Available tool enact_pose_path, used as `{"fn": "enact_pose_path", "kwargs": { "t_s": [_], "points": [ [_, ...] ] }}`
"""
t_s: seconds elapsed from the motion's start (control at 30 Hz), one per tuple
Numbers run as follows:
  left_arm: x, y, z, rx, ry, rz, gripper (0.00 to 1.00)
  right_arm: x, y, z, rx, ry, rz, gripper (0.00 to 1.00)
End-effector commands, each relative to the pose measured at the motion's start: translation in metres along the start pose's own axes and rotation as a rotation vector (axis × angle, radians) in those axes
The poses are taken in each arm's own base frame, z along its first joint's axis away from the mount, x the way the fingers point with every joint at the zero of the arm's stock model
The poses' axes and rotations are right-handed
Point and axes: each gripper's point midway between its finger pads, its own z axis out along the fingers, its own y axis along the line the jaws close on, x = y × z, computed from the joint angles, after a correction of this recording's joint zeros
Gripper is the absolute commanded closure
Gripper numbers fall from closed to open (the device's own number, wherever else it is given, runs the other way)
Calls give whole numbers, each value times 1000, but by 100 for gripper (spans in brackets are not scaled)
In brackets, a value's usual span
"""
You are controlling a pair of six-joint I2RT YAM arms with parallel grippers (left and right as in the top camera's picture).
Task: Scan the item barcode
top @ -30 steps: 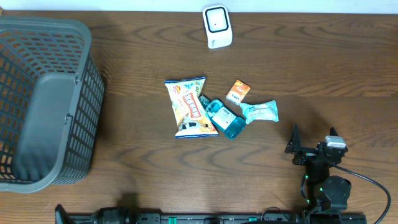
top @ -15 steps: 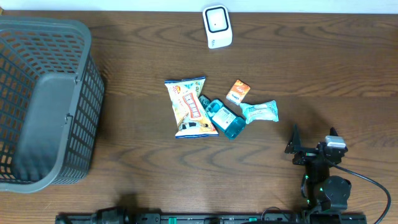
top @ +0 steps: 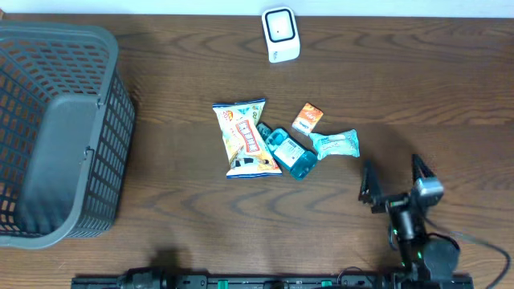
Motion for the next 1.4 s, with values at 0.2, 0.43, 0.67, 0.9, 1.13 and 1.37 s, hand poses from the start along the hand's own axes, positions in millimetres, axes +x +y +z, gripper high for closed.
{"fn": "enact_pose_path", "kwargs": {
  "t_s": [0.2, 0.43, 0.67, 0.9, 1.13, 1.37],
  "points": [
    [-4, -6, 0, 35, -22, -7, 2, -103, 69, -16, -329, -137, 76, 1],
    [-4, -6, 0, 33, -21, -4, 2, -135, 67, 11, -254, 187, 139, 1],
    [-4, -6, 2, 17, -12, 13, 2, -149, 85, 53, -367, 515, 317, 1],
    [-4, -6, 2, 17, -12, 13, 2, -121, 85, 91, -475, 580, 273, 1],
    [-3, -6, 2, 17, -11, 12, 2, -20, 100, 125, -424, 823, 37, 1],
    [-3, -6, 2, 17, -11, 12, 2, 82, 129, 143, -374, 1018, -234, 3]
  ]
}}
